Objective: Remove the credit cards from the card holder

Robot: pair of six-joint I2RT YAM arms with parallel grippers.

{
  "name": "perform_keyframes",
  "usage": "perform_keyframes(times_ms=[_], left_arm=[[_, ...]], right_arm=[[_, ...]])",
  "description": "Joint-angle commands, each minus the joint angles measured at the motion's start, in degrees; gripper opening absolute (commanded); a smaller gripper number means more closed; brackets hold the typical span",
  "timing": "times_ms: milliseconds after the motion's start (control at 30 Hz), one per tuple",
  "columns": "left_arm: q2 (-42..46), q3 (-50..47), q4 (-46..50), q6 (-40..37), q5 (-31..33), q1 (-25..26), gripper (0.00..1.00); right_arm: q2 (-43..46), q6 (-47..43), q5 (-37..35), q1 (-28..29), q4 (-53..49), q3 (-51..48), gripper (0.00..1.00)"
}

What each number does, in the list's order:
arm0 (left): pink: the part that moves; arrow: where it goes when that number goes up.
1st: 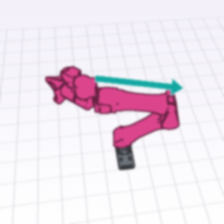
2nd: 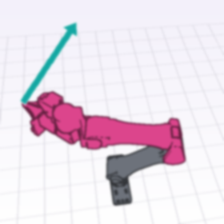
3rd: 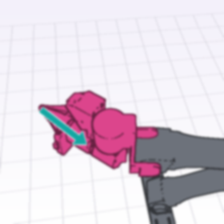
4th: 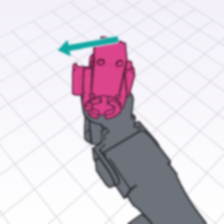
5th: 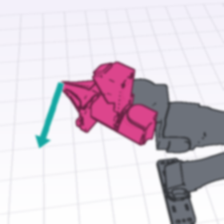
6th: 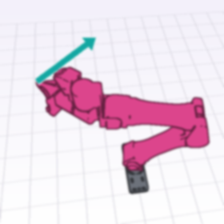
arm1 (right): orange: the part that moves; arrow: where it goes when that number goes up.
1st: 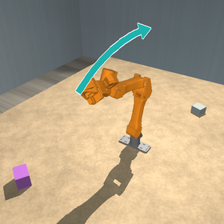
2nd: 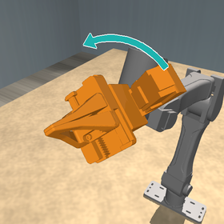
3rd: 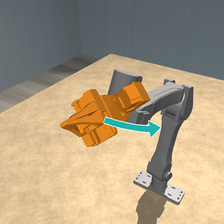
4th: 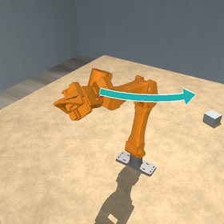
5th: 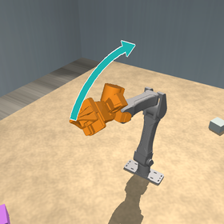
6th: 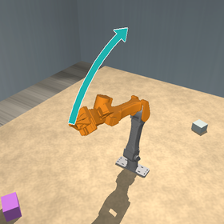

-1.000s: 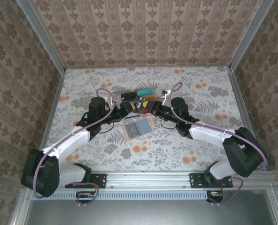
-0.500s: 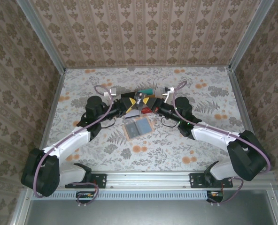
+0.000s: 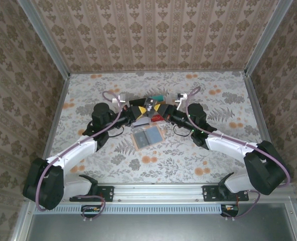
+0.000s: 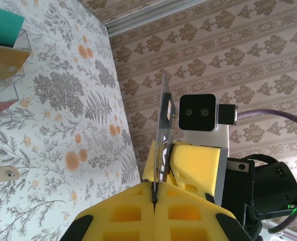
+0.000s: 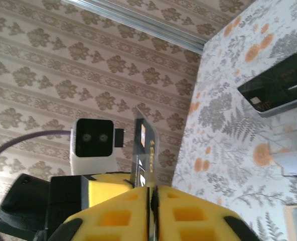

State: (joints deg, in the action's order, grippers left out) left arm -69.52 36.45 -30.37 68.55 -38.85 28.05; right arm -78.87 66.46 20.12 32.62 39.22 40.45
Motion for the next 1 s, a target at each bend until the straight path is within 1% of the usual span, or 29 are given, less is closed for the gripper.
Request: perform_keyframes(times_ms=[0,67,133,167,267,300,333,400,567,667,733,867,967], left_arm=[[0.7,2.0,9.9,-7.5,1.2,-0.5,0.00],[1.6,5.0,20.5,-14.6,4.9,-0.6,0.00],[2.2,8.7,30.8,-23.4,9.0,-0.7,0.00],[2.2,10.6,35.3,-27.9,11.0,-0.8,0.00],[1.5,15.4,43.6,-39.8,15.4,-1.5,0.00],[1.2,16.6,45.2,-43.8,16.1,-1.5,0.00],[0.7,18.1,46.8,-47.5,16.7,-3.1,0.00],[-0.6,21.0,49.1,-54.6,16.6,-4.6,0.00],[-5.6,29.3,52.8,-70.9,14.9,-7.2,0.00],[-10.9,35.4,54.9,-77.3,14.0,-8.6,0.00],[-14.7,39.6,57.3,-82.4,12.2,-9.1,0.00],[-19.9,43.4,57.0,-95.6,11.2,-9.7,0.00],[-23.7,47.4,60.4,-103.2,6.2,-11.2,0.00]], right_arm=[[3.6,-3.3,-1.2,-0.5,-11.5,1.9,0.36],[5.6,-6.7,-4.3,-0.5,-20.8,3.4,0.59],[7.0,-10.3,-7.1,-0.6,-28.3,4.8,0.71],[7.6,-12.0,-8.5,-0.8,-31.5,5.4,0.76],[8.4,-15.6,-10.8,-2.0,-36.0,6.0,0.86],[8.5,-16.2,-10.7,-2.6,-36.3,5.8,0.89],[8.6,-16.5,-10.6,-3.3,-36.5,5.5,0.92],[8.6,-17.2,-10.2,-4.9,-36.5,5.3,0.99],[7.7,-20.0,-8.7,-8.0,-37.7,6.3,1.00],[6.6,-20.6,-7.9,-9.3,-38.7,7.4,1.00],[6.2,-20.7,-6.8,-10.0,-39.0,7.9,1.00],[6.4,-21.7,-6.5,-10.9,-40.4,8.1,0.99],[6.5,-21.7,-6.0,-11.4,-40.8,7.9,1.00]])
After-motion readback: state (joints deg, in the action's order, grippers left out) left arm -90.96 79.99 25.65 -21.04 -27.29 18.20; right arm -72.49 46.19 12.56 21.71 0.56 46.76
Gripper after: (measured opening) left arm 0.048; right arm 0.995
